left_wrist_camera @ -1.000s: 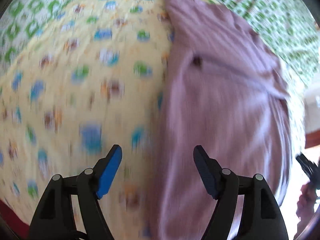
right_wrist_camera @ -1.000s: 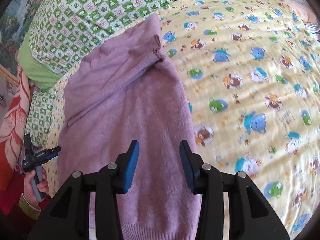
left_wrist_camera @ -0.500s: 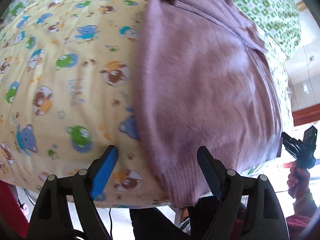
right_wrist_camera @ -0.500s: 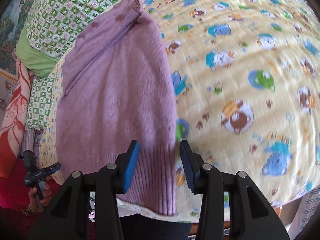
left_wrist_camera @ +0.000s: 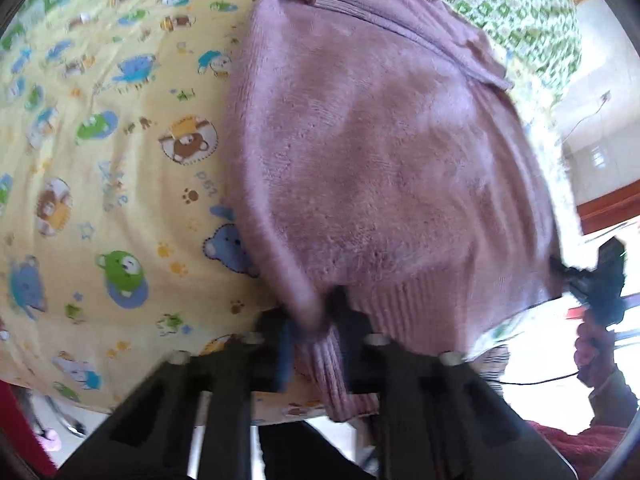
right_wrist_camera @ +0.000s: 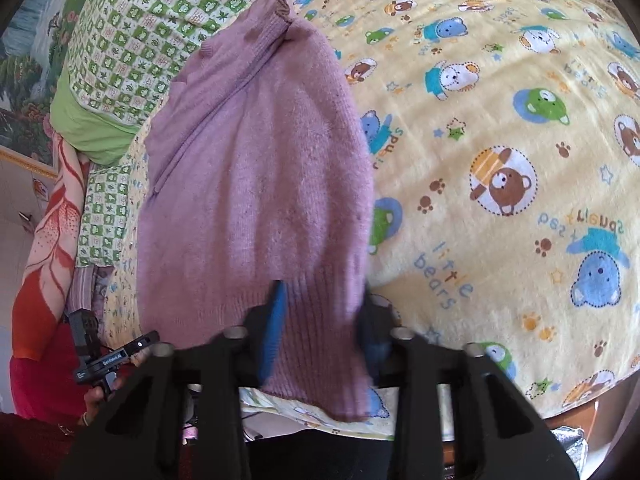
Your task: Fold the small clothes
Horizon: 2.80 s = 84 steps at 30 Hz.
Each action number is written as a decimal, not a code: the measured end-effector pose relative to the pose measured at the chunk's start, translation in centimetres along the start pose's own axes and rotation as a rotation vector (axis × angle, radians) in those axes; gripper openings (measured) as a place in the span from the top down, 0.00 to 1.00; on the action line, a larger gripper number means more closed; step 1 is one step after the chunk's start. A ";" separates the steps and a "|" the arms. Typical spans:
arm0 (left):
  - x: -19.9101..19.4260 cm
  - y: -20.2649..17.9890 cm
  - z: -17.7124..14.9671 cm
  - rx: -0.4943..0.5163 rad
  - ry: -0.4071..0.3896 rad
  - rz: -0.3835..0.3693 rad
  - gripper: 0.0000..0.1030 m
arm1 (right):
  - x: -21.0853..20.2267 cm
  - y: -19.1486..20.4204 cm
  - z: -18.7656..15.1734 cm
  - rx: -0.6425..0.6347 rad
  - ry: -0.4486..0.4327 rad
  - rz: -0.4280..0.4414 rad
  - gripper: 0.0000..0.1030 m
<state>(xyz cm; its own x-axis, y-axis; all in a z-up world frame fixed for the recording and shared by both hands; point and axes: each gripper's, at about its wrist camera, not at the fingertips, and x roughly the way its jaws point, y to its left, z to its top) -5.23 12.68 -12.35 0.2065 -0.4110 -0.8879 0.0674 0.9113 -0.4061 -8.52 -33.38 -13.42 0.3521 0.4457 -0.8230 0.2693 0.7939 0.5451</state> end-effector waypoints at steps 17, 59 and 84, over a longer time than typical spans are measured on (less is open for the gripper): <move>-7.2 -1.2 8.7 -0.034 -0.218 -0.170 0.96 | -4.4 4.2 6.6 -0.002 -0.122 0.281 0.94; -0.2 0.9 41.6 -0.149 -0.390 0.080 0.52 | 9.9 6.5 40.7 0.118 -0.239 0.304 0.36; 7.9 -8.8 40.4 0.260 -0.202 0.009 0.58 | 18.9 17.5 30.5 -0.647 0.049 0.036 0.75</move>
<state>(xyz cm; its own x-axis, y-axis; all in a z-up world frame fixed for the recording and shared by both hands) 35.28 2.42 -7.03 0.3963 -0.4132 -0.8199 0.3058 0.9014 -0.3065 30.22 -23.66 -14.54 0.3051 0.4829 -0.8208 -0.3421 0.8600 0.3787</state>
